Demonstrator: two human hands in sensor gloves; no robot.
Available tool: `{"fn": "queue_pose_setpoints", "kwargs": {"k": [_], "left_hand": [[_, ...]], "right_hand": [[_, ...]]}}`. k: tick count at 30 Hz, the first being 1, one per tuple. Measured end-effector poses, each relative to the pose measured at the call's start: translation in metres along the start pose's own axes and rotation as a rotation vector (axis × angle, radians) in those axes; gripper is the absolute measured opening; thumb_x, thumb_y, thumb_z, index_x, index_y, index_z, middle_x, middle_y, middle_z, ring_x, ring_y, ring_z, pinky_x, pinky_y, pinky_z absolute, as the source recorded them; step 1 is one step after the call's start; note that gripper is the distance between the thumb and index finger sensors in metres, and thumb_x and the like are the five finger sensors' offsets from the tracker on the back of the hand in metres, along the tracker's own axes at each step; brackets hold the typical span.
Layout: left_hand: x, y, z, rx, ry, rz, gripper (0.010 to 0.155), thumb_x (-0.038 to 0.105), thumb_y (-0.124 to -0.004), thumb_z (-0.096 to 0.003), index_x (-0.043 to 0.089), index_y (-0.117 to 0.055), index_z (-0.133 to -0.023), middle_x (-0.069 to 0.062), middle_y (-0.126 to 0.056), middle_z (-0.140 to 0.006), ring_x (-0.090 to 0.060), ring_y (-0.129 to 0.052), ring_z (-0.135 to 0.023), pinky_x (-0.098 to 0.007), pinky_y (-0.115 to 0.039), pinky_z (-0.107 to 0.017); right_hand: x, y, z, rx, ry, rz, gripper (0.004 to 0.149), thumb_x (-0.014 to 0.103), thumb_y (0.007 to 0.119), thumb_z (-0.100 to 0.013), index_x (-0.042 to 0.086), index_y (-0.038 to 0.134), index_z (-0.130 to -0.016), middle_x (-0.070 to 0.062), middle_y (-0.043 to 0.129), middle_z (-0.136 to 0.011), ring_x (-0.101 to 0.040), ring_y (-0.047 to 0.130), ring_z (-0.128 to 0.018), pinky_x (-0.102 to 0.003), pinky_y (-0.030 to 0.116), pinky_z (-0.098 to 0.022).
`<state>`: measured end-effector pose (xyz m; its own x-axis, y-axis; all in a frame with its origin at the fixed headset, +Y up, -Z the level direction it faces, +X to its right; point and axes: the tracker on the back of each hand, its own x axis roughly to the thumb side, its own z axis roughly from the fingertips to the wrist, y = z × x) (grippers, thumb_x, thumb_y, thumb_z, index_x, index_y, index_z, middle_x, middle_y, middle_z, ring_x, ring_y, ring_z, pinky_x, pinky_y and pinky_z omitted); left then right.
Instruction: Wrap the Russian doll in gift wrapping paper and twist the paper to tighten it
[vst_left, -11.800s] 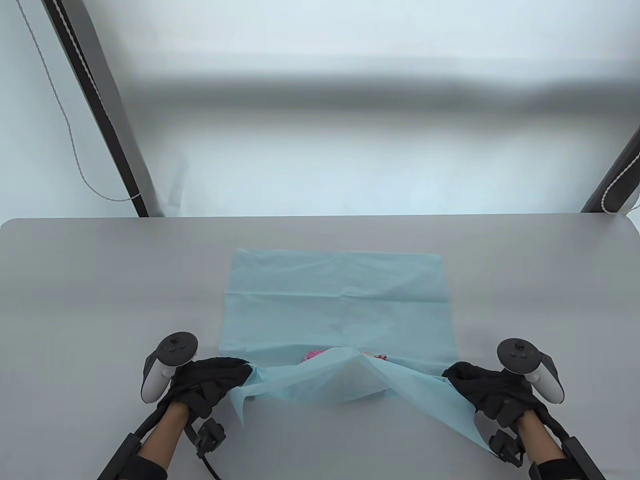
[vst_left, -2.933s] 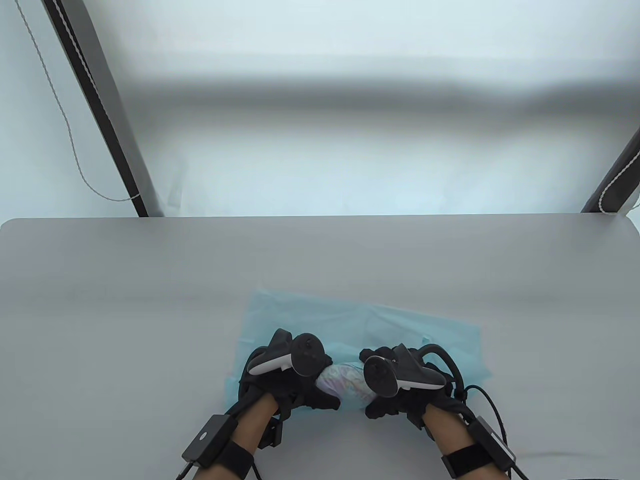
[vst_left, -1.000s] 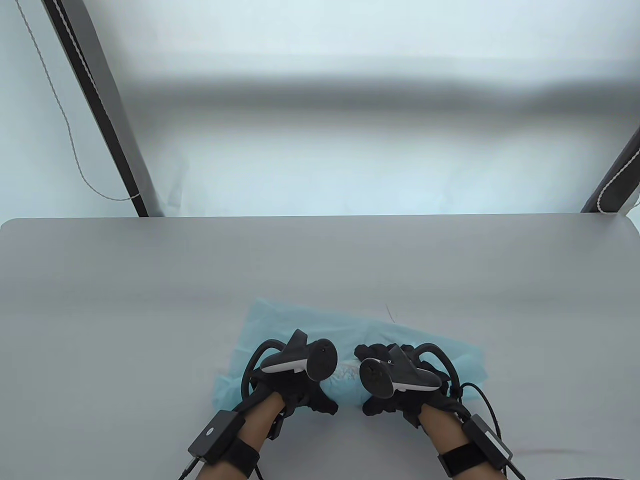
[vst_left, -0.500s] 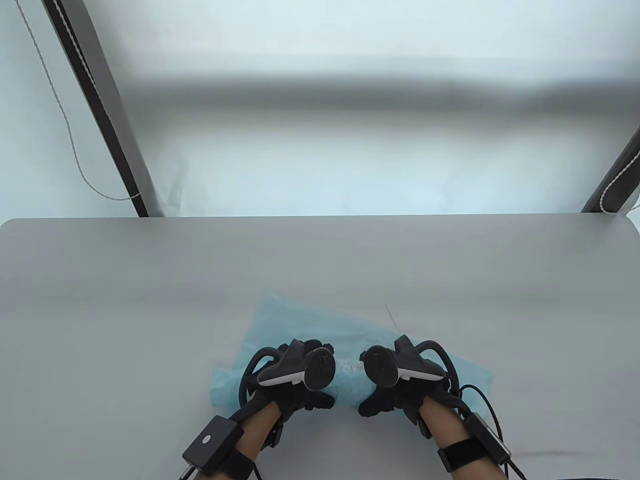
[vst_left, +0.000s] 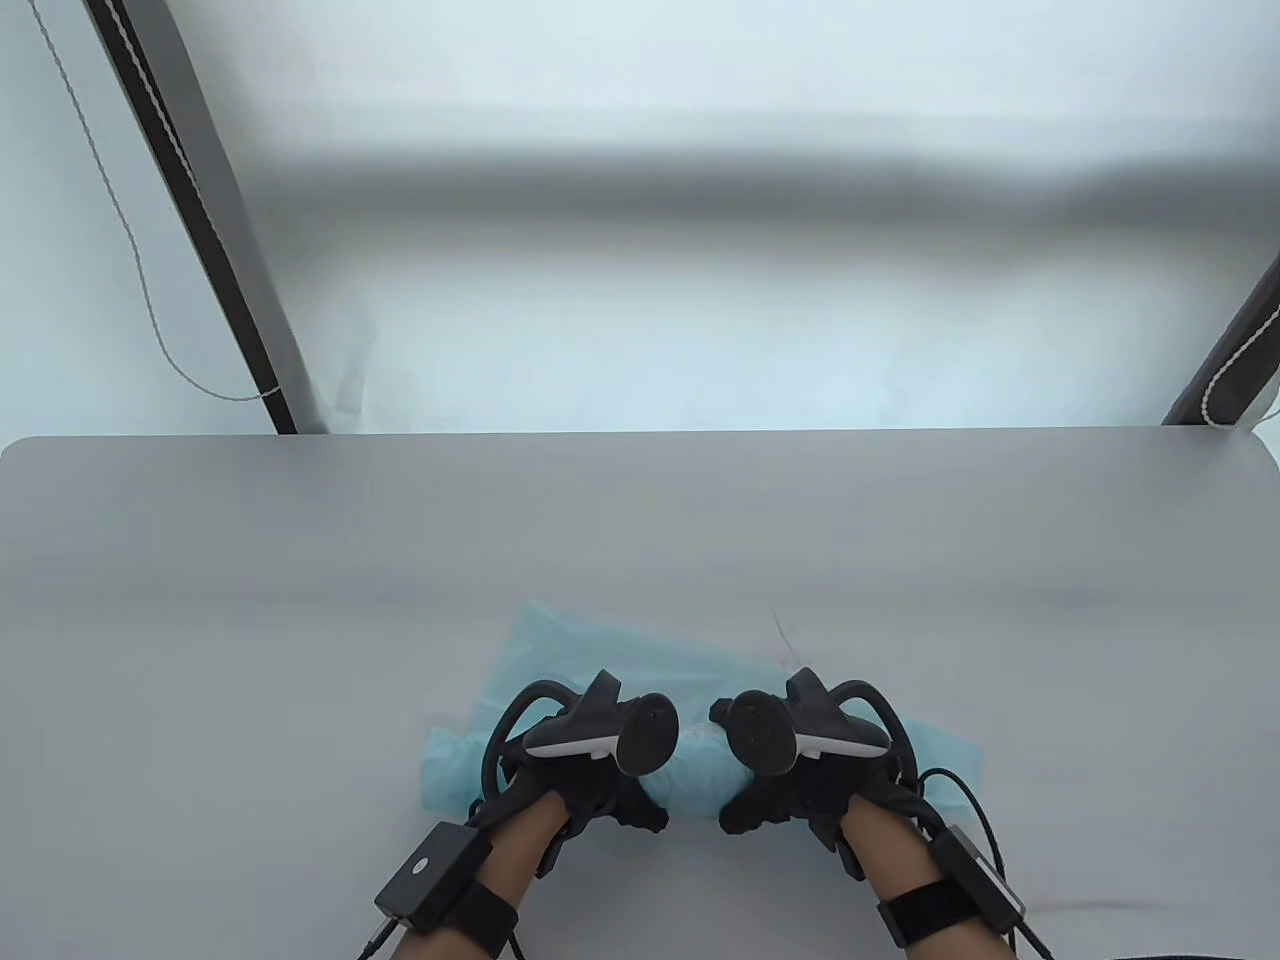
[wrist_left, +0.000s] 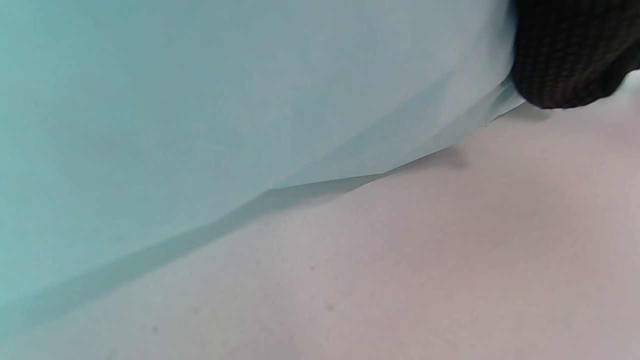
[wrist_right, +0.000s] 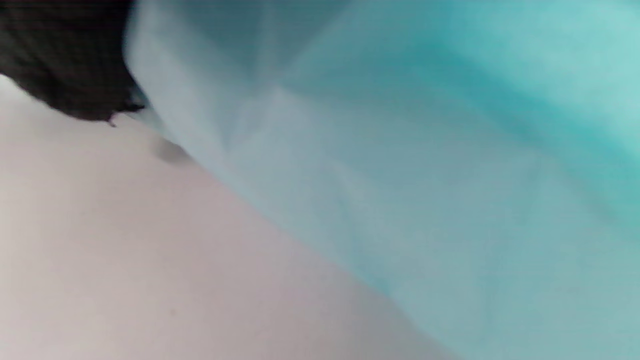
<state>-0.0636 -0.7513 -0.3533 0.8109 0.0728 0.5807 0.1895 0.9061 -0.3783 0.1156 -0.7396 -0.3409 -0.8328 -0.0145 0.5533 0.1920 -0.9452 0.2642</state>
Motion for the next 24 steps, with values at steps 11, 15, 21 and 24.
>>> {"fn": "queue_pose_setpoints", "kwargs": {"k": [11, 15, 21, 24], "left_hand": [[-0.007, -0.01, 0.007, 0.02, 0.006, 0.071, 0.103, 0.071, -0.088, -0.0359, 0.019, -0.042, -0.112, -0.016, -0.071, -0.111, -0.041, -0.083, -0.091, -0.062, -0.066, -0.065], [0.002, -0.01, 0.009, 0.043, 0.001, 0.002, 0.107, 0.068, -0.085, -0.037, 0.018, -0.029, -0.113, -0.016, -0.053, -0.119, -0.044, -0.067, -0.102, -0.069, -0.053, -0.072], [0.017, -0.01, 0.007, 0.121, -0.041, -0.136, 0.111, 0.066, -0.086, -0.038, 0.016, -0.019, -0.112, -0.018, -0.041, -0.123, -0.046, -0.057, -0.11, -0.068, -0.05, -0.074], [0.017, -0.007, 0.005, 0.137, -0.024, -0.13, 0.108, 0.067, -0.088, -0.0376, 0.017, -0.029, -0.112, -0.016, -0.058, -0.119, -0.044, -0.074, -0.101, -0.063, -0.061, -0.07]], "right_hand": [[0.006, -0.002, -0.001, -0.045, -0.021, 0.037, 0.11, 0.075, 0.092, -0.036, 0.015, 0.053, -0.12, -0.017, 0.083, -0.106, -0.034, 0.09, -0.086, -0.06, 0.069, -0.074], [0.0, -0.003, -0.002, -0.002, 0.005, -0.025, 0.11, 0.077, 0.091, -0.036, 0.013, 0.056, -0.119, -0.018, 0.086, -0.103, -0.034, 0.092, -0.083, -0.059, 0.072, -0.072], [-0.018, 0.001, -0.005, 0.09, 0.052, -0.224, 0.11, 0.076, 0.093, -0.036, 0.012, 0.059, -0.119, -0.02, 0.087, -0.104, -0.035, 0.091, -0.083, -0.06, 0.072, -0.071], [-0.021, 0.003, -0.005, 0.102, 0.051, -0.259, 0.111, 0.075, 0.094, -0.037, 0.012, 0.056, -0.12, -0.02, 0.084, -0.106, -0.037, 0.089, -0.086, -0.061, 0.07, -0.072]]}}
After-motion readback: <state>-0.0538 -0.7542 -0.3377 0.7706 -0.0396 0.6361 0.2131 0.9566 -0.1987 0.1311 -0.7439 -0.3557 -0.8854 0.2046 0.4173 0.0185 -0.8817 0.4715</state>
